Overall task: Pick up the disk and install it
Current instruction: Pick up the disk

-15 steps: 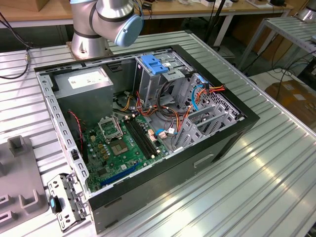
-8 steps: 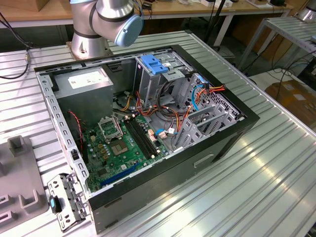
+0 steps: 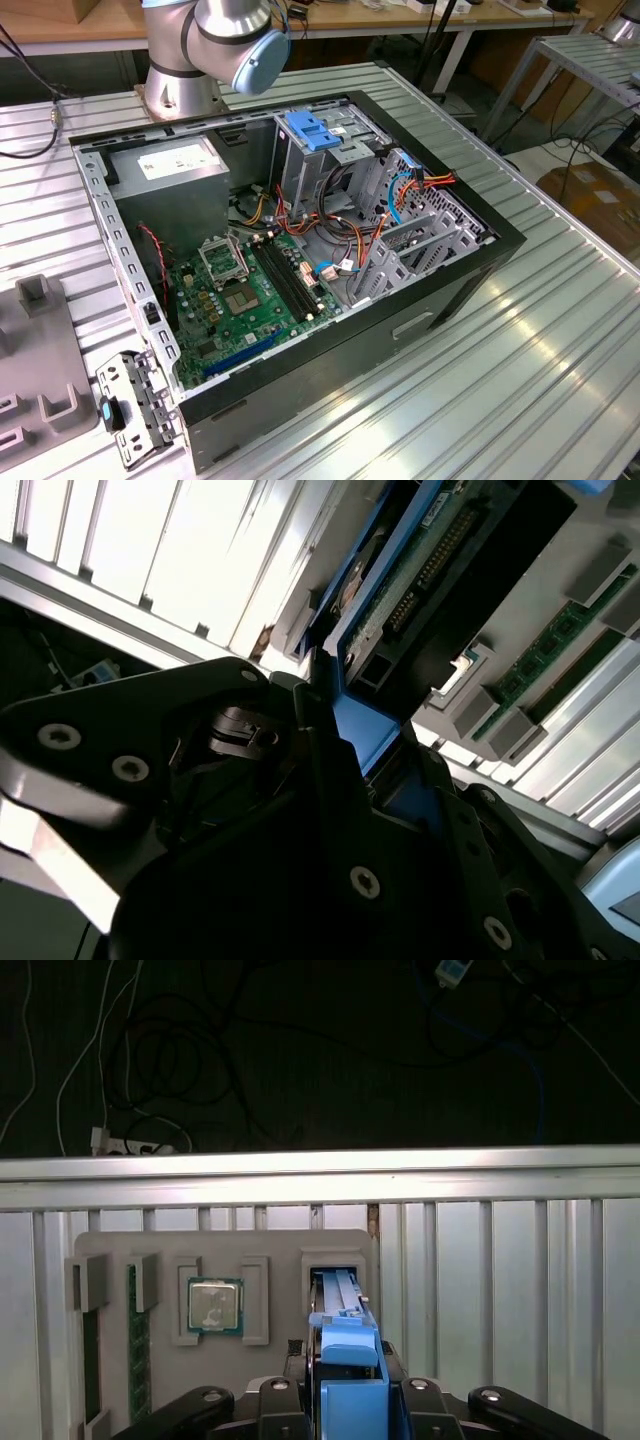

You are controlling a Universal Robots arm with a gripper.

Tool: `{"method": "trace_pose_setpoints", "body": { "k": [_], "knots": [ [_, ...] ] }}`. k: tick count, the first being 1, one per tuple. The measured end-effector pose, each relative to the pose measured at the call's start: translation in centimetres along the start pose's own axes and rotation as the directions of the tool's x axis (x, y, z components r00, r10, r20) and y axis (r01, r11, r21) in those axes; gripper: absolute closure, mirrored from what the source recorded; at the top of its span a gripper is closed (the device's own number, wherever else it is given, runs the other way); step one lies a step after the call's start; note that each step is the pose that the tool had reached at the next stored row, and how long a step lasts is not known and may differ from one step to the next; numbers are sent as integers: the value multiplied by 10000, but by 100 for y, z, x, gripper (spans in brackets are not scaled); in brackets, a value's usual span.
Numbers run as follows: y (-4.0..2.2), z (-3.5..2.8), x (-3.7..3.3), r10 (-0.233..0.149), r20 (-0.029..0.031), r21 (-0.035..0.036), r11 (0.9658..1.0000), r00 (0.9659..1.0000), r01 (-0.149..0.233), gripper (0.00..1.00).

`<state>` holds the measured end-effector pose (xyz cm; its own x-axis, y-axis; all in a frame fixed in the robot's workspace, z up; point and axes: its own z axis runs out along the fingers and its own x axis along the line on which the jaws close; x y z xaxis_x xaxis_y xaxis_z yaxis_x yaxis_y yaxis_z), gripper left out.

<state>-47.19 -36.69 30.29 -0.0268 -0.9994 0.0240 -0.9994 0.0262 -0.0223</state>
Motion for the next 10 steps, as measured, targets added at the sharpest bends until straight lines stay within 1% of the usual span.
{"method": "trace_pose_setpoints", "body": {
  "k": [10],
  "knots": [
    [-3,-150,4,0,0,1,10000,10000,0,63]
  ]
}}
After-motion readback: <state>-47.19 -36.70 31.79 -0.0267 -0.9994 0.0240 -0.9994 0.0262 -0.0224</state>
